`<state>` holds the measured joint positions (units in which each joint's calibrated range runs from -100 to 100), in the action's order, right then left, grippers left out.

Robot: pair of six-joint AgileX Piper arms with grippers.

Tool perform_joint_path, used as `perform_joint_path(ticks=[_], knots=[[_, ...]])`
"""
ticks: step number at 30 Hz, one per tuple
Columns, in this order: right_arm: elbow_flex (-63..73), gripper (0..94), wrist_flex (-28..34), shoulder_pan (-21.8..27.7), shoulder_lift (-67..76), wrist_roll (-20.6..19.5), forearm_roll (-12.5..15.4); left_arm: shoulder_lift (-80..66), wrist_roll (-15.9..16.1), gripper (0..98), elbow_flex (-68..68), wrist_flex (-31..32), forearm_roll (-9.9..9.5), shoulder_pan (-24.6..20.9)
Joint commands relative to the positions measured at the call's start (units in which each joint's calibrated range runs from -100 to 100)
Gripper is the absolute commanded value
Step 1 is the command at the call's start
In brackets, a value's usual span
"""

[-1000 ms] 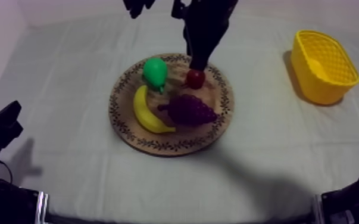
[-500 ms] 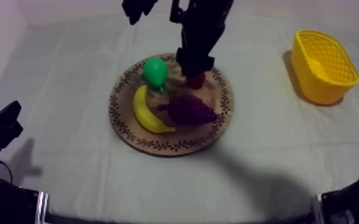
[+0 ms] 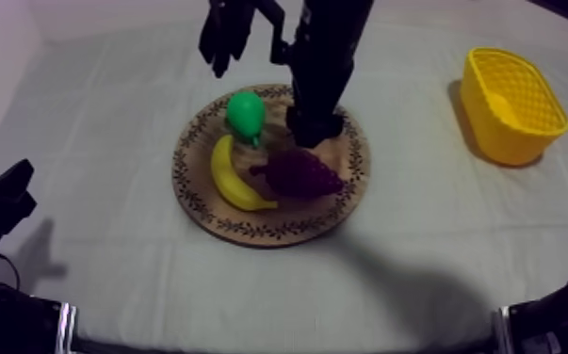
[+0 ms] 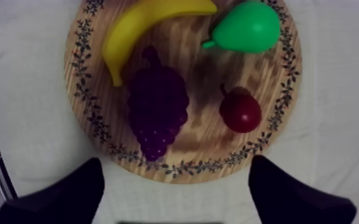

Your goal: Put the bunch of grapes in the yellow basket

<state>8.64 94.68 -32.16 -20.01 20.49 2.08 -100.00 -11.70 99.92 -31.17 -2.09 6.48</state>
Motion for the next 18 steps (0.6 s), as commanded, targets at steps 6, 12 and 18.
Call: perform_joint_path(ticks=[6, 12, 18], knots=[[-0.63, 93.4, -0.17, 0.77, -3.58, 2.03, 1.76, 0.0, 0.0, 0.1, -0.03, 0.05, -0.03, 0.0], [-2.41, 93.4, -1.2, 0.69, -7.31, 3.23, 2.85, 0.0, 0.0, 0.1, -0.03, 0.05, -0.03, 0.0], [-3.18, 93.3, -3.89, 0.09, -11.54, 3.4, 2.94, 0.0, 0.0, 0.1, -0.03, 0.05, -0.03, 0.0]])
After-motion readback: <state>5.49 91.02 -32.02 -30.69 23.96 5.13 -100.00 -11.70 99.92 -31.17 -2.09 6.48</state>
